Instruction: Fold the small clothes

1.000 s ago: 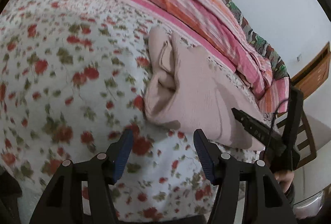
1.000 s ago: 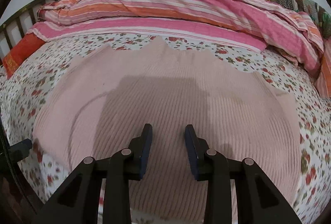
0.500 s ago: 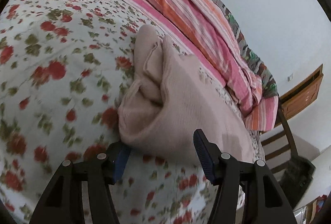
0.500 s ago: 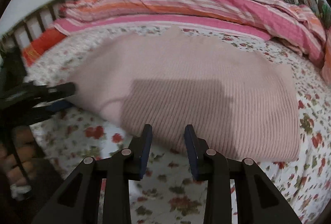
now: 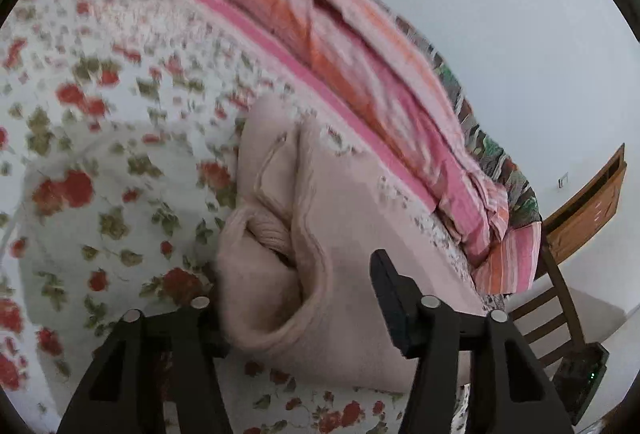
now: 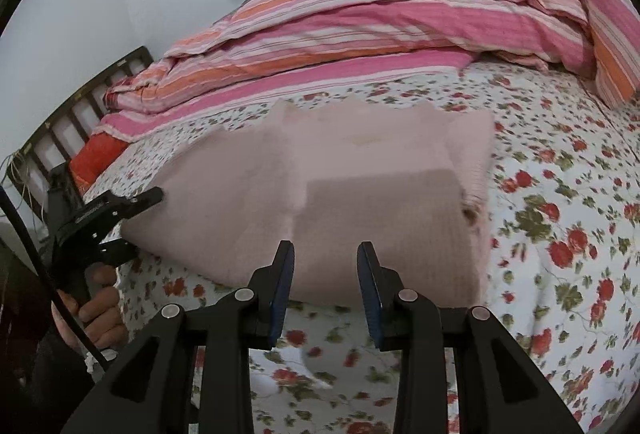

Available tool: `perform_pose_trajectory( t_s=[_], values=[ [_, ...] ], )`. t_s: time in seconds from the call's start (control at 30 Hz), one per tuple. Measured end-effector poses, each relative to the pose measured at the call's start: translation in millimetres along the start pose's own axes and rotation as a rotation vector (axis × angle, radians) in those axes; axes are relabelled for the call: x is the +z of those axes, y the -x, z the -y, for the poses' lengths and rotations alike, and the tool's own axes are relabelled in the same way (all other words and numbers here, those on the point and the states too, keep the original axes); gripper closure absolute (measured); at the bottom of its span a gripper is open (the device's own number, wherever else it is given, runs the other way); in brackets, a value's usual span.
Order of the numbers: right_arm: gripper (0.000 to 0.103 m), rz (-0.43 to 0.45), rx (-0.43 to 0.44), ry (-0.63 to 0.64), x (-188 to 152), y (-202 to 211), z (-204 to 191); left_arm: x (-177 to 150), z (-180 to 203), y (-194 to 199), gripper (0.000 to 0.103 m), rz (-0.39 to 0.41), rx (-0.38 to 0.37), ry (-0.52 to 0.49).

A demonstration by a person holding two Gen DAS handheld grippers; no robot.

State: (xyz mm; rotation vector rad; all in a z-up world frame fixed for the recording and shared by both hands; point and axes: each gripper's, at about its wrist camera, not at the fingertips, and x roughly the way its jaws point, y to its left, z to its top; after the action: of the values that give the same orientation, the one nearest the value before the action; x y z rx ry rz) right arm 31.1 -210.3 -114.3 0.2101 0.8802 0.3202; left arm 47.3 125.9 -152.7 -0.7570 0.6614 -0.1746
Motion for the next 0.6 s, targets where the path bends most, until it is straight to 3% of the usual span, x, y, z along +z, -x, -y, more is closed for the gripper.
perform_pose_trajectory(
  t_s=[0.07, 0.33, 0.4, 0.47, 0.6],
  values=[
    [0.070, -0.001, -0.001, -0.010, -2.2, 0.9, 7.2, 2.7, 6.6, 4.3, 0.050, 0.026, -0.030, -0.015],
    [0.070, -0.001, -0.004, -0.047, -2.6, 2.9, 28.7, 15.5, 11.9, -21.2, 0.050, 0.016, 0.036, -0.028],
    [0.070, 0.005, -0.008, -0.052, -3.0, 5.7, 31.8, 12.2, 3.9, -21.7, 0.050, 0.011, 0.080, 0.020],
    [0.070, 0.004, -0.010, -0.058, -2.5, 6.7, 34.8, 6.4, -4.6, -18.6, 0.050, 0.010, 0.067, 0.072],
    [0.070, 0.004, -0.006, -0.069, -2.0, 5.7, 39.5, 4.6, -2.9, -18.5, 0.049, 0.019, 0.075, 0.049]
  ],
)
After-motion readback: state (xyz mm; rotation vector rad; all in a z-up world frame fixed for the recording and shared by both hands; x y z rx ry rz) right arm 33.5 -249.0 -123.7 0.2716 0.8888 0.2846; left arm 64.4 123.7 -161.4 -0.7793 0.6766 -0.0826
